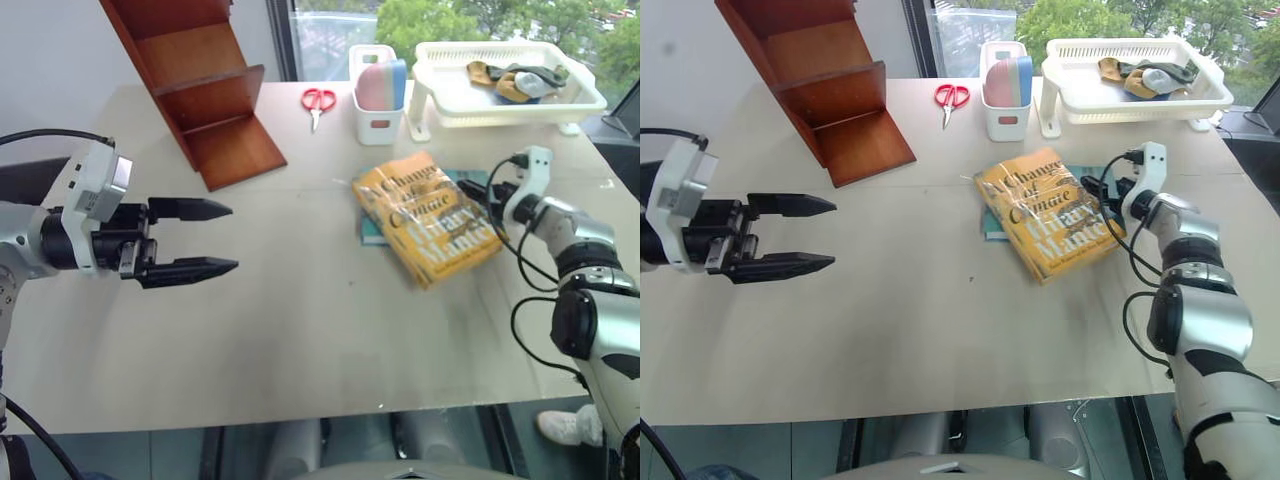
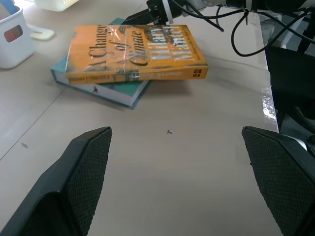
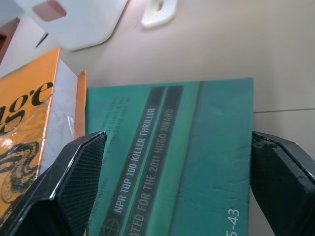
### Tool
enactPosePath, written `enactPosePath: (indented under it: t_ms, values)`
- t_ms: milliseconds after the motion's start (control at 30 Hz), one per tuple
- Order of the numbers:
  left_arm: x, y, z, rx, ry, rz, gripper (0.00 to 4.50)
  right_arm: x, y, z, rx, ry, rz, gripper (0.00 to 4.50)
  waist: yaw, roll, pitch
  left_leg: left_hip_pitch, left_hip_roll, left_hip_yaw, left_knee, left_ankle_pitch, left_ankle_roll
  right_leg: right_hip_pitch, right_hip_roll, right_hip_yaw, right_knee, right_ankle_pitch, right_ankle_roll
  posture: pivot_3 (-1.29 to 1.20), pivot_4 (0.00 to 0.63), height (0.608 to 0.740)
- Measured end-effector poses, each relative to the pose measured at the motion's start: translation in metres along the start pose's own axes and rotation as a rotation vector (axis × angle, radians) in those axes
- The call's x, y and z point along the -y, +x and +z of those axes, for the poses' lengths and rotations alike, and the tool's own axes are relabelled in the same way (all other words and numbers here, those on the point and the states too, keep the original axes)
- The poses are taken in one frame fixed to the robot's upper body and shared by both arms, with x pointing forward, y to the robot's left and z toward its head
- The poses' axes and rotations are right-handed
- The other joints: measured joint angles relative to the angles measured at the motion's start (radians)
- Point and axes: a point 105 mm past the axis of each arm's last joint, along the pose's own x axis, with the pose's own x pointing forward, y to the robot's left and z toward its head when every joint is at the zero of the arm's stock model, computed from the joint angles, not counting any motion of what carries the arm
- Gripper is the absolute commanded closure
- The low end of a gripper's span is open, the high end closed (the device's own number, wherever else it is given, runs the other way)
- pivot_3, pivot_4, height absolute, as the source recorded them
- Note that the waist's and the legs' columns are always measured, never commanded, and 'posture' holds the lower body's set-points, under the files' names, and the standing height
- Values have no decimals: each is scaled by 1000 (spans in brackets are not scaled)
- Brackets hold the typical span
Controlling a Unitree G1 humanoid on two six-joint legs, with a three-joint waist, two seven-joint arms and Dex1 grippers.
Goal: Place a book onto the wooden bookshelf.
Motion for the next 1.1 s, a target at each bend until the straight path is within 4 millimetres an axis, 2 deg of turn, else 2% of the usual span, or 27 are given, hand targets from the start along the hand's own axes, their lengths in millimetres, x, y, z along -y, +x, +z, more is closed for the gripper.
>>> enactPosePath:
  t_ms: [200,433,600,800,967,1100]
  values:
    - [0,1,0,1,9,-16,53,-26,3,-10,-36,37,-2,15,2,0,0,-1,0,0,0,0,0,-2,0,0,2,0,0,0,150,740]
    - [-1,1,-3,-11,7,-16,53,-71,-8,-37,-122,57,67,15,5,0,0,-3,0,3,0,0,0,-9,0,4,8,-1,-1,0,150,740]
    - [-1,1,-4,-12,4,-19,53,-88,-21,-48,-166,46,94,15,8,0,0,-3,0,4,0,0,-1,-10,0,5,9,-1,-1,0,150,740]
    - [-1,1,-6,-17,-4,-19,53,-91,-31,-41,-171,39,96,15,11,0,1,-7,0,6,0,0,-1,-16,0,7,10,-1,-1,0,150,740]
    - [0,1,-9,-21,-12,-18,53,-68,-48,-19,-126,-8,61,15,21,-1,2,-8,0,7,0,0,0,-17,0,7,9,-1,-1,0,150,740]
    - [-3,2,-13,-16,-65,12,53,-64,-66,3,-39,-68,143,15,27,-1,3,-8,1,8,0,0,0,-17,0,8,9,-1,-1,0,150,740]
